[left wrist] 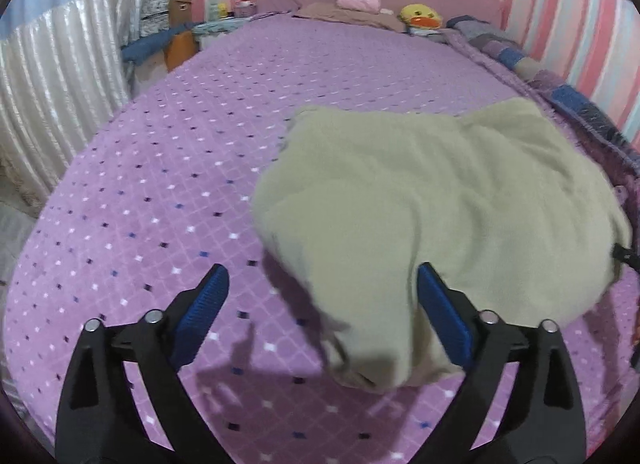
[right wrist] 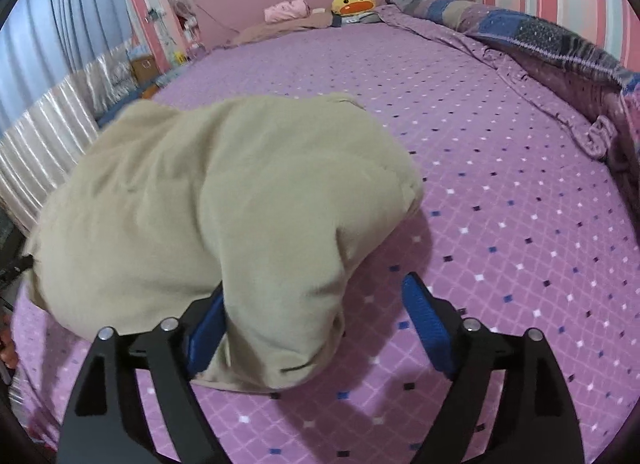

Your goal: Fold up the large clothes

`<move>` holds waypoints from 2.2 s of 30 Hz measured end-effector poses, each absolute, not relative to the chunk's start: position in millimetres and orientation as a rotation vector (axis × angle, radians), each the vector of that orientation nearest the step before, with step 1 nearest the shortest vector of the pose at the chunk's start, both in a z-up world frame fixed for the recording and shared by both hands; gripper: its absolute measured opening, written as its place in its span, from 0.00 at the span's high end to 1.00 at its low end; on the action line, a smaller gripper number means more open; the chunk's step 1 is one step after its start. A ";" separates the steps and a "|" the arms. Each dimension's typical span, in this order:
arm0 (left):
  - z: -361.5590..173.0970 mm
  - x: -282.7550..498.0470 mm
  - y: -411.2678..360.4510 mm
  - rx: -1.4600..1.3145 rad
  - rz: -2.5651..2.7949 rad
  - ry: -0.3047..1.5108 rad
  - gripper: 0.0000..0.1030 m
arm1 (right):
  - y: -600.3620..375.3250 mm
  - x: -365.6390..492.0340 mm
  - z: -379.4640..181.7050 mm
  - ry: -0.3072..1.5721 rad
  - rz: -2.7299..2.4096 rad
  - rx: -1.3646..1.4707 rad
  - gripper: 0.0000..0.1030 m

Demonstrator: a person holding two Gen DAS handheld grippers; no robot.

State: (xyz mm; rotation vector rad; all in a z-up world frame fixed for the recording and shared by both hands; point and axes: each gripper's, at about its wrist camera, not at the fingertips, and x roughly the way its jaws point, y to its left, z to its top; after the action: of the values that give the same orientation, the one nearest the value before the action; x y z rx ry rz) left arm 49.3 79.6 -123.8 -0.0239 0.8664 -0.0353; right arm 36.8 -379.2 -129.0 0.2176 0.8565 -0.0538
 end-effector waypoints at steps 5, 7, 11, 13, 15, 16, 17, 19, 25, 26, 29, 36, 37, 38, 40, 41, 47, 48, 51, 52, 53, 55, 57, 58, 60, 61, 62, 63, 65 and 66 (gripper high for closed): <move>-146.9 62.9 91.3 -0.088 -0.029 0.907 0.03 | -376.9 47.5 -144.2 0.888 -0.111 0.173 0.08; -150.8 65.1 92.4 -0.096 -0.032 0.915 0.03 | -377.7 50.1 -149.4 0.897 -0.118 0.166 0.05; -144.7 62.6 87.5 -0.078 -0.018 0.916 0.03 | -376.8 48.7 -147.2 0.893 -0.134 0.174 0.05; -136.9 60.4 81.5 -0.065 0.004 0.918 0.03 | -374.2 41.6 -140.7 0.879 -0.141 0.173 0.05; -125.7 51.1 76.1 -0.039 0.029 0.916 0.03 | -370.1 32.1 -130.2 0.857 -0.139 0.183 0.05; -119.3 48.8 71.8 -0.026 0.039 0.912 0.03 | -367.8 27.5 -124.8 0.847 -0.134 0.191 0.04; -110.0 43.6 65.7 -0.012 0.053 0.901 0.03 | -364.6 21.4 -116.9 0.830 -0.124 0.206 0.04; -94.2 35.4 56.4 -0.012 0.057 0.883 0.03 | -357.2 11.7 -103.0 0.801 -0.115 0.232 0.04; -51.2 14.2 29.1 -0.011 0.037 0.839 0.03 | -323.2 -1.8 -70.4 0.759 -0.076 0.247 0.02; -43.0 9.7 22.2 -0.005 0.027 0.833 0.03 | -316.9 -3.8 -66.1 0.752 -0.078 0.239 0.02; -27.4 -0.9 7.7 0.004 -0.005 0.822 0.03 | -300.7 -10.7 -54.9 0.740 -0.104 0.213 0.02; 4.0 -28.1 -16.5 0.020 0.005 0.801 0.03 | -263.3 -36.2 -18.3 0.708 -0.082 0.197 0.02; 6.0 -31.5 -17.1 0.031 0.011 0.799 0.03 | -259.9 -37.4 -15.0 0.713 -0.089 0.187 0.02; 9.7 -33.9 -21.4 0.050 0.009 0.797 0.03 | -255.5 -38.6 -9.9 0.723 -0.097 0.176 0.02; 15.3 -35.8 -27.9 0.071 -0.002 0.800 0.03 | -250.6 -42.7 -2.7 0.729 -0.087 0.173 0.02; 19.2 -34.0 -36.2 0.076 -0.001 0.799 0.03 | -248.6 -45.1 2.5 0.730 -0.089 0.175 0.02; 42.0 -55.2 -37.3 0.058 -0.015 0.749 0.03 | -243.9 -57.8 29.1 0.737 -0.107 0.186 0.02; 45.7 -57.7 -37.2 0.053 -0.014 0.741 0.03 | -244.1 -59.5 34.3 0.734 -0.114 0.187 0.02; 53.3 -61.6 -37.6 0.051 -0.011 0.737 0.03 | -240.7 -62.4 46.4 0.723 -0.130 0.181 0.02; 54.8 -61.8 -38.3 0.053 -0.018 0.740 0.03 | -238.7 -63.0 49.8 0.718 -0.132 0.177 0.02; 55.3 -61.0 -38.5 0.054 -0.023 0.742 0.03 | -237.0 -64.3 53.7 0.711 -0.136 0.172 0.02; 57.5 -61.3 -39.0 0.061 -0.017 0.735 0.03 | -233.6 -66.2 59.2 0.692 -0.144 0.157 0.02; 60.5 -61.6 -39.9 0.073 -0.005 0.717 0.03 | -231.0 -65.9 63.1 0.668 -0.156 0.134 0.02; 60.3 -60.6 -41.0 0.075 -0.002 0.713 0.03 | -229.8 -66.8 64.7 0.656 -0.155 0.131 0.02; 63.0 -60.7 -40.4 0.072 -0.011 0.709 0.03 | -229.5 -68.6 68.1 0.642 -0.147 0.141 0.02; 64.6 -61.3 -40.0 0.069 -0.019 0.706 0.03 | -229.3 -68.6 70.2 0.644 -0.136 0.149 0.02; 65.9 -61.8 -39.9 0.069 -0.023 0.702 0.03 | -229.0 -68.1 71.2 0.646 -0.129 0.152 0.02; 67.5 -62.4 -39.9 0.069 -0.023 0.696 0.03 | -228.5 -67.9 72.1 0.649 -0.123 0.155 0.02; 69.5 -63.0 -39.2 0.068 -0.028 0.690 0.03 | -227.0 -68.4 73.4 0.644 -0.120 0.151 0.02; 70.3 -63.2 -38.6 0.067 -0.030 0.689 0.03 | -226.1 -68.5 73.9 0.640 -0.122 0.146 0.02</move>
State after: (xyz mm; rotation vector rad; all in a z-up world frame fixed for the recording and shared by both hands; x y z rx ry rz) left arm -63.2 -38.6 70.3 0.0673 0.6893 -0.0301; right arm -68.5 -226.1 73.9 0.1455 0.6404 -0.1217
